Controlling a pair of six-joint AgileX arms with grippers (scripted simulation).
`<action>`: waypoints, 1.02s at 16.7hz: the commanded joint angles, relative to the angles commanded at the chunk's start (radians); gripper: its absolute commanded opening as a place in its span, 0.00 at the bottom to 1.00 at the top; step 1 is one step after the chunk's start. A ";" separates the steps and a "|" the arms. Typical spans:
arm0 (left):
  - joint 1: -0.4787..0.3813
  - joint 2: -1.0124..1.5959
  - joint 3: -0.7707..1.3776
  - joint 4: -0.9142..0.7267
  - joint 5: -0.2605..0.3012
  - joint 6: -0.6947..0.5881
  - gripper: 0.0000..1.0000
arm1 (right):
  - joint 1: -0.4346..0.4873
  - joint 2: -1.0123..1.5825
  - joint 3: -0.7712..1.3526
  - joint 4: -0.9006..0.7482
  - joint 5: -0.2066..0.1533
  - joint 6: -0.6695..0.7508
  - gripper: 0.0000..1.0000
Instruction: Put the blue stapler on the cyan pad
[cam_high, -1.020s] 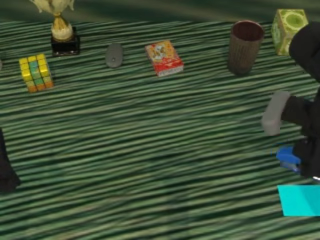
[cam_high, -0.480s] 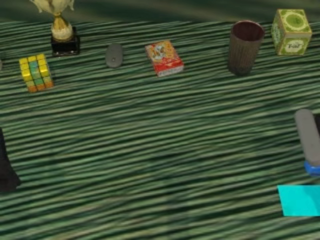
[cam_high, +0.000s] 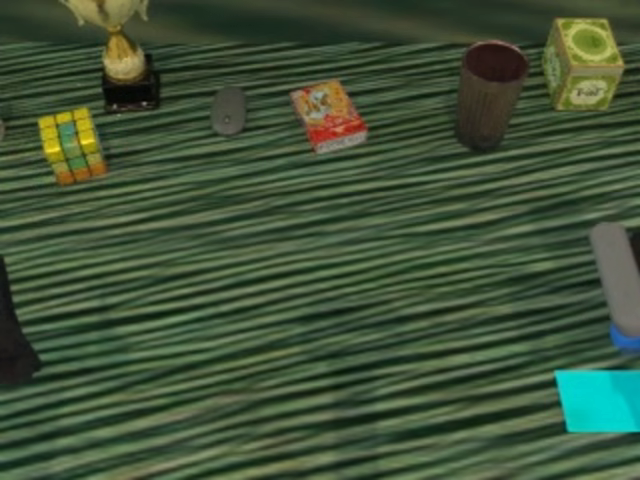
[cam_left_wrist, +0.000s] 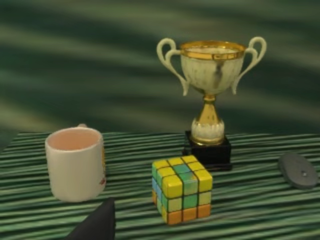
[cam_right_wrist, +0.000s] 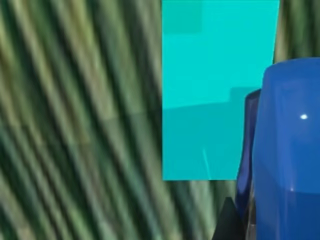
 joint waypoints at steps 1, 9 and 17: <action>0.000 0.000 0.000 0.000 0.000 0.000 1.00 | 0.000 0.009 -0.017 0.023 0.000 0.002 0.00; 0.000 0.000 0.000 0.000 0.000 0.000 1.00 | 0.004 0.143 -0.236 0.390 0.002 0.011 0.00; 0.000 0.000 0.000 0.000 0.000 0.000 1.00 | 0.006 0.157 -0.257 0.420 0.002 0.010 0.15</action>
